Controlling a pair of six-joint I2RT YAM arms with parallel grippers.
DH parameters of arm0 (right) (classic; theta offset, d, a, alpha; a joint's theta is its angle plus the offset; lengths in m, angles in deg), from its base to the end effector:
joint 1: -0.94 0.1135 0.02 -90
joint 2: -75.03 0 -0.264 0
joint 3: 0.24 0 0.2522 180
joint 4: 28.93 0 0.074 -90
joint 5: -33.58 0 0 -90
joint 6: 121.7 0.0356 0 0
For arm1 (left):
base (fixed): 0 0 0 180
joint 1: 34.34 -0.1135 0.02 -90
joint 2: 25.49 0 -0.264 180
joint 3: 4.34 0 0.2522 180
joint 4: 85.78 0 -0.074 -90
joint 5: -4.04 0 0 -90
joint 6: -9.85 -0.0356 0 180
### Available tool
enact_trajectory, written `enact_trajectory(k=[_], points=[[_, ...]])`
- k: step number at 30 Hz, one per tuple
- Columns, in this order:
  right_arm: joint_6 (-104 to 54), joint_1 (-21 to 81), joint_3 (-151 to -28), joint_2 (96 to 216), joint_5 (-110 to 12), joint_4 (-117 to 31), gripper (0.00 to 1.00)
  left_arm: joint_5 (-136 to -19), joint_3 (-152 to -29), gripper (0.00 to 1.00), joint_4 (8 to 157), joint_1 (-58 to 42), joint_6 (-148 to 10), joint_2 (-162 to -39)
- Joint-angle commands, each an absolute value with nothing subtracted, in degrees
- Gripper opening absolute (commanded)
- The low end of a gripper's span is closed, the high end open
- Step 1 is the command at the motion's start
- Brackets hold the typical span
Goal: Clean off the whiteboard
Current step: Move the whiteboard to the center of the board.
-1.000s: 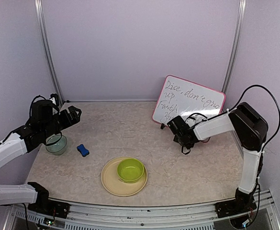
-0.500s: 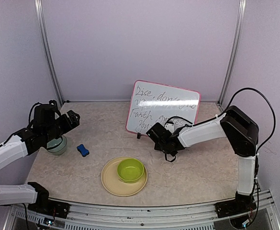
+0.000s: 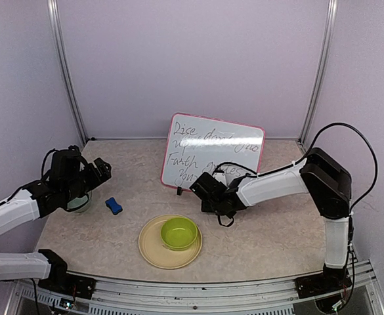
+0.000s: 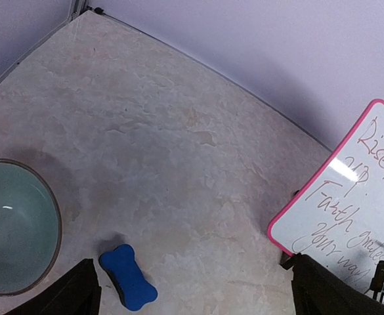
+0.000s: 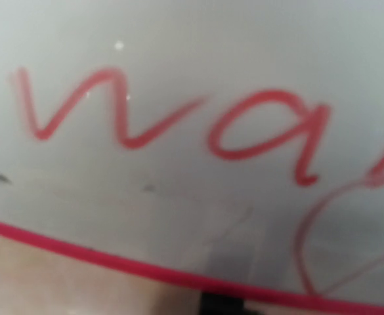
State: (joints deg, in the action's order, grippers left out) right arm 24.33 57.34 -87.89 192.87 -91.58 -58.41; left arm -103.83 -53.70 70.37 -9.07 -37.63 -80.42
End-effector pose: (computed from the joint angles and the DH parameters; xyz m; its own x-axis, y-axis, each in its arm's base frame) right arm 0.2458 0.3329 0.1311 -0.6982 0.1744 -0.6944 0.1056 0.9844 0.1411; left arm 0.1975 -0.0812 0.2521 -0.4386 -0.5043 -0.7439 -0.1789 0.8602 -0.4776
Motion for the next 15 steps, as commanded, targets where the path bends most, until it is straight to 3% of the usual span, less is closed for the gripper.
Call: enact_trajectory(k=[1, 7, 15], points=[[20.32, 57.85, -85.86, 186.32, -88.94, -56.55, 0.48, -106.00, -52.93, 0.99, 69.21, -7.84, -35.40, -80.96], [14.54, 57.91, -79.42, 177.62, -84.13, -50.76, 0.72, -107.00, -52.53, 0.99, 68.77, -6.93, -32.78, -83.18], [0.45, 58.89, -76.38, 169.75, -83.07, -49.64, 0.84, -107.50, -54.02, 0.99, 67.58, -5.16, -28.93, -87.49]])
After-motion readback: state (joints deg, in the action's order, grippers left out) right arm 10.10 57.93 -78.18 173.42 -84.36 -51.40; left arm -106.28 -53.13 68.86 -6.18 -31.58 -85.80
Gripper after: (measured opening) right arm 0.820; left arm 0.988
